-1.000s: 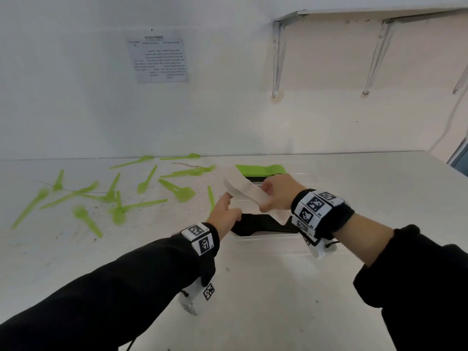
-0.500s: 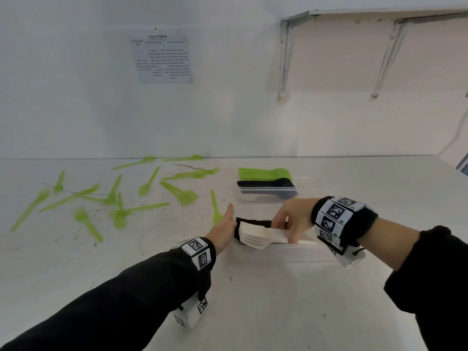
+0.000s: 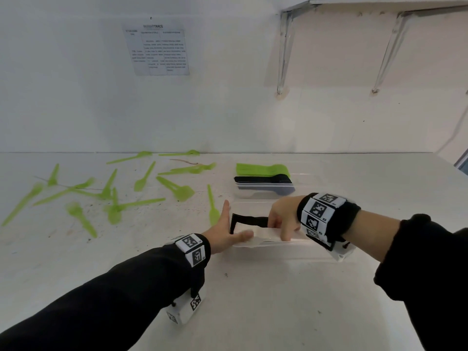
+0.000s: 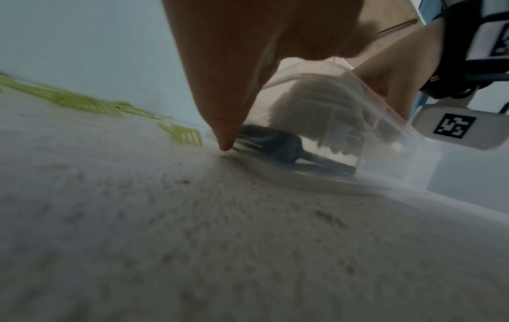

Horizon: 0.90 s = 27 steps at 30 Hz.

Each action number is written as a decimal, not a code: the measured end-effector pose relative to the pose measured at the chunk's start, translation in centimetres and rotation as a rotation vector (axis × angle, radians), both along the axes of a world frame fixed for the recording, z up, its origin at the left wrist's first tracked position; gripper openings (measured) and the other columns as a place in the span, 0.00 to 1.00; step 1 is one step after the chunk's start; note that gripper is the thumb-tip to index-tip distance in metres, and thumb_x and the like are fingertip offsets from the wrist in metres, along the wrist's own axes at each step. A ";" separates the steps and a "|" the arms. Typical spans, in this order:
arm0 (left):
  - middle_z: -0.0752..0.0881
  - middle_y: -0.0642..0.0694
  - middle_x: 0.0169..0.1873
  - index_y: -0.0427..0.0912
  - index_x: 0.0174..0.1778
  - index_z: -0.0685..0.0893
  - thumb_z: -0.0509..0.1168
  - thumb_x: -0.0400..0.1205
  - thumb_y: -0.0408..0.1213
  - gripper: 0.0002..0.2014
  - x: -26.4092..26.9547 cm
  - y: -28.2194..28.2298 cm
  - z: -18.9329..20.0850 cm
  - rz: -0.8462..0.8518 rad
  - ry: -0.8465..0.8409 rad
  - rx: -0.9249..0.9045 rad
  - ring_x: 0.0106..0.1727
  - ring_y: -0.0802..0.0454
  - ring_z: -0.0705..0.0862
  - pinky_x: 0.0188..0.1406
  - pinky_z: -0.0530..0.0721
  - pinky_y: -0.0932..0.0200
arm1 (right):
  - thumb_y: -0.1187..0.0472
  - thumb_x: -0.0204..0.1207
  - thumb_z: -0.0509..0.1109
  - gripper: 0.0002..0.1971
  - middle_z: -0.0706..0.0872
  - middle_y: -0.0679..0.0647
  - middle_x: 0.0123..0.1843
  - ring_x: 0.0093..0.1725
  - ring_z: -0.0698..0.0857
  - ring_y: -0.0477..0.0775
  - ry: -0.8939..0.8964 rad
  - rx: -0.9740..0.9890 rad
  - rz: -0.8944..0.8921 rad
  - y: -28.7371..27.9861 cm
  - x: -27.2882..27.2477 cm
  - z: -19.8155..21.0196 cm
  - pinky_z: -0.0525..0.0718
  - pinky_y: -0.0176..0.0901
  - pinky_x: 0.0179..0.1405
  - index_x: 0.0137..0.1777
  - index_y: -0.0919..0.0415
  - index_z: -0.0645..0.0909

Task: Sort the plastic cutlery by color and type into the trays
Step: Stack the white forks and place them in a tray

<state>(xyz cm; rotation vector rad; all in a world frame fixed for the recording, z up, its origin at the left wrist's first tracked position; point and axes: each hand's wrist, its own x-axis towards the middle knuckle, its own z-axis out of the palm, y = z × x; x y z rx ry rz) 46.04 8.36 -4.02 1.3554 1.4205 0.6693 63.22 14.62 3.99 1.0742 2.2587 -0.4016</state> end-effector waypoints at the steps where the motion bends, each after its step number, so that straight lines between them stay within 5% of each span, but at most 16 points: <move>1: 0.46 0.52 0.81 0.43 0.78 0.25 0.77 0.66 0.53 0.67 -0.2 0.0 -0.1 -0.028 0.015 -0.009 0.75 0.67 0.50 0.70 0.54 0.70 | 0.63 0.70 0.73 0.21 0.82 0.49 0.45 0.27 0.74 0.41 -0.008 0.010 0.013 0.0 -0.2 -0.1 0.72 0.21 0.16 0.64 0.58 0.82; 3: 0.51 0.54 0.80 0.43 0.77 0.22 0.78 0.69 0.32 0.67 -0.3 -0.1 -0.3 -0.070 0.016 -0.028 0.70 0.68 0.54 0.67 0.57 0.71 | 0.62 0.69 0.74 0.21 0.81 0.50 0.44 0.28 0.73 0.42 -0.040 0.041 0.046 -0.1 -0.7 -0.1 0.72 0.26 0.19 0.63 0.61 0.83; 6: 0.56 0.60 0.70 0.43 0.76 0.21 0.77 0.68 0.24 0.67 -0.4 0.0 -0.5 -0.092 0.046 -0.035 0.69 0.67 0.58 0.64 0.61 0.72 | 0.61 0.70 0.75 0.22 0.80 0.55 0.49 0.34 0.75 0.49 -0.104 0.104 0.103 -0.6 -1.5 -0.1 0.67 0.31 0.25 0.64 0.64 0.80; 10: 0.59 0.58 0.68 0.44 0.76 0.22 0.77 0.69 0.25 0.66 -0.4 0.1 -0.9 -0.076 0.064 -0.023 0.69 0.66 0.61 0.61 0.65 0.73 | 0.60 0.72 0.75 0.28 0.81 0.62 0.64 0.62 0.80 0.63 -0.113 0.123 0.152 -1.1 -2.1 -0.4 0.74 0.40 0.45 0.71 0.65 0.72; 15: 0.56 0.58 0.67 0.43 0.78 0.24 0.76 0.70 0.25 0.64 -0.4 0.2 -1.2 -0.066 0.053 -0.002 0.68 0.66 0.58 0.57 0.62 0.79 | 0.59 0.71 0.75 0.32 0.73 0.57 0.53 0.50 0.74 0.55 -0.020 0.076 0.118 -0.8 -1.6 -0.9 0.69 0.43 0.46 0.74 0.55 0.67; 20: 0.40 0.49 0.83 0.47 0.77 0.23 0.80 0.67 0.32 0.68 -0.7 0.3 -1.5 -0.063 0.082 -0.002 0.81 0.57 0.49 0.69 0.55 0.68 | 0.59 0.72 0.74 0.26 0.77 0.50 0.53 0.47 0.74 0.50 0.068 0.146 0.065 -1.0 -1.5 -2.1 0.74 0.39 0.46 0.70 0.50 0.75; 27: 0.39 0.50 0.83 0.46 0.78 0.24 0.79 0.68 0.32 0.67 -0.6 0.3 -1.6 -0.056 0.102 0.008 0.82 0.57 0.49 0.67 0.55 0.70 | 0.60 0.77 0.69 0.20 0.83 0.57 0.64 0.64 0.80 0.58 0.067 0.124 0.130 -0.6 -1.8 -1.6 0.70 0.35 0.53 0.70 0.56 0.77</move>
